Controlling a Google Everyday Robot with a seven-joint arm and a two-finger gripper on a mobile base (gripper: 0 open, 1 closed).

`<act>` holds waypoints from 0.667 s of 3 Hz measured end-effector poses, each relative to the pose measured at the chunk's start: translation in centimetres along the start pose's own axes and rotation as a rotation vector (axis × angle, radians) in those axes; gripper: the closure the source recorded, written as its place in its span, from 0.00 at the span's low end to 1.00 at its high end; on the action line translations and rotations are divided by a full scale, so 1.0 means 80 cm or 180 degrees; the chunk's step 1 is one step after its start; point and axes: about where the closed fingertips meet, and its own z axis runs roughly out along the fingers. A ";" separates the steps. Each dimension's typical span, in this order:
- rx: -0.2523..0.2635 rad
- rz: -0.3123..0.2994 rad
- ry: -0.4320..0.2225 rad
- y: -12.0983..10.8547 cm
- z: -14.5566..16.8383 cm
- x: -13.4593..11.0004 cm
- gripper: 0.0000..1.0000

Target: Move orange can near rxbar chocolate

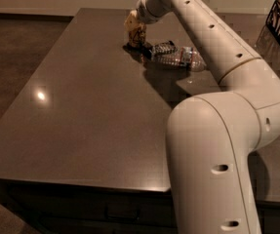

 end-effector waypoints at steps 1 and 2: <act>-0.0009 0.0000 0.0013 0.002 0.004 0.002 0.13; -0.0018 0.0000 0.0025 0.003 0.008 0.004 0.00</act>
Offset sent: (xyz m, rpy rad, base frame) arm 0.0004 0.0012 -0.0028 -0.0006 0.0036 0.0013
